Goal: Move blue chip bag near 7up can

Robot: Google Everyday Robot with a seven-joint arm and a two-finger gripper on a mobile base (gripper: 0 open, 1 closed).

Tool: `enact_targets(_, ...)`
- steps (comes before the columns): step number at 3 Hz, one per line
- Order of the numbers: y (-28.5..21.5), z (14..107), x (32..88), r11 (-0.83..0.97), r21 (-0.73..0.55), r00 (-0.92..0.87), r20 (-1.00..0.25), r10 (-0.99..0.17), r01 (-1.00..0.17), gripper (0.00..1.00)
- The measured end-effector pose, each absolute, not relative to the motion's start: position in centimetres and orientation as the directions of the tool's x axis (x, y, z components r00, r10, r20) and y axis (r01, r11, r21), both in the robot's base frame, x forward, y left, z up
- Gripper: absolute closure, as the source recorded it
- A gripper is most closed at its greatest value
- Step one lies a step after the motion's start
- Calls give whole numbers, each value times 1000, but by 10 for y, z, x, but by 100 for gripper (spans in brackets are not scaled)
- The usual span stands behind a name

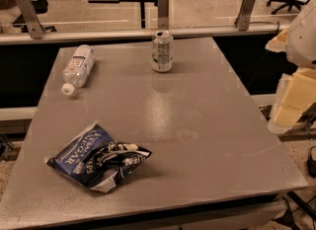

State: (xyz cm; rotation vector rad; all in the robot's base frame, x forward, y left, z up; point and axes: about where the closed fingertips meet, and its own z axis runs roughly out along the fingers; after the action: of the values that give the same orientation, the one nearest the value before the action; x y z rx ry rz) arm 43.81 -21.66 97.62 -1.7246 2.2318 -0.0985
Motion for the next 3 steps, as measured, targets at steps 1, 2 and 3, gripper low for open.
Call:
enact_targets(1, -217, 976, 438, 270, -246, -221, -207, -953, -931, 0)
enact_targets(2, -205, 979, 438, 246, -244, -192, -226, -955, -938, 0)
enact_targets(3, -176, 981, 435, 199, -243, -128, -280, -951, -949, 0)
